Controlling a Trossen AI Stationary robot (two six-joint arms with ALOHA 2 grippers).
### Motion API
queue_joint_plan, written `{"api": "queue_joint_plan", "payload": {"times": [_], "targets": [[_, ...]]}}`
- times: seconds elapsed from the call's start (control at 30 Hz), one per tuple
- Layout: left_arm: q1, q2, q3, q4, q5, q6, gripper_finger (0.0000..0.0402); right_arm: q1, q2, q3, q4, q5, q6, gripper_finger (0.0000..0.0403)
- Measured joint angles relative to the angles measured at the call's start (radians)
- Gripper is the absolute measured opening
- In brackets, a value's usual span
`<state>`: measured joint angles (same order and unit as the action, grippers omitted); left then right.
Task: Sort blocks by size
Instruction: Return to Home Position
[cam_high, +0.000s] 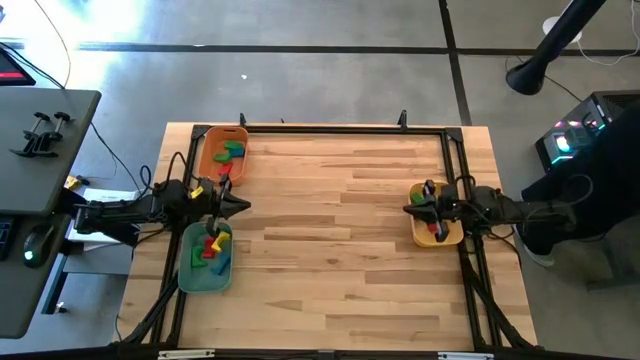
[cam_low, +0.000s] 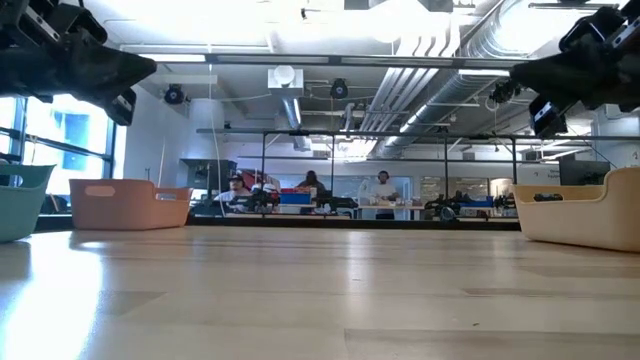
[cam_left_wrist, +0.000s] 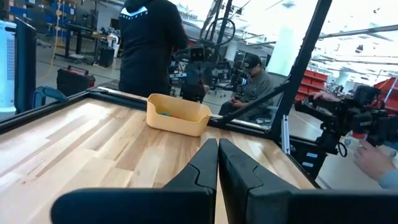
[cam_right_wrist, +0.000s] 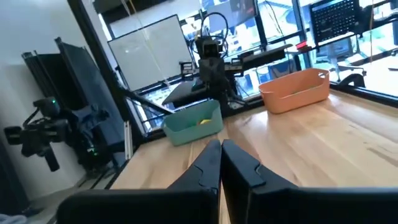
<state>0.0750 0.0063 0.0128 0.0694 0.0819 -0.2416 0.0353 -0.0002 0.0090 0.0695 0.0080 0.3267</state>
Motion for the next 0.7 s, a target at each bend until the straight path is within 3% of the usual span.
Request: {"api": "queue_joint_plan", "payload": {"times": [0.07,0.23,0.7], "targets": [[0.0,0.0,0.0,-0.003,0.0,0.0,0.0001,-0.005,0.0,0.0,-0.007,-0.007,-0.019,0.0],[0.0,0.009,0.0,-0.007,0.0,0.0,0.0001,0.001,0.0,0.0,-0.051,-0.008,-0.264,0.0],[0.0,0.009,0.0,-0.02,0.0,0.0,0.0001,0.005,0.002,0.0,-0.051,-0.008,-0.378,0.0]]}}
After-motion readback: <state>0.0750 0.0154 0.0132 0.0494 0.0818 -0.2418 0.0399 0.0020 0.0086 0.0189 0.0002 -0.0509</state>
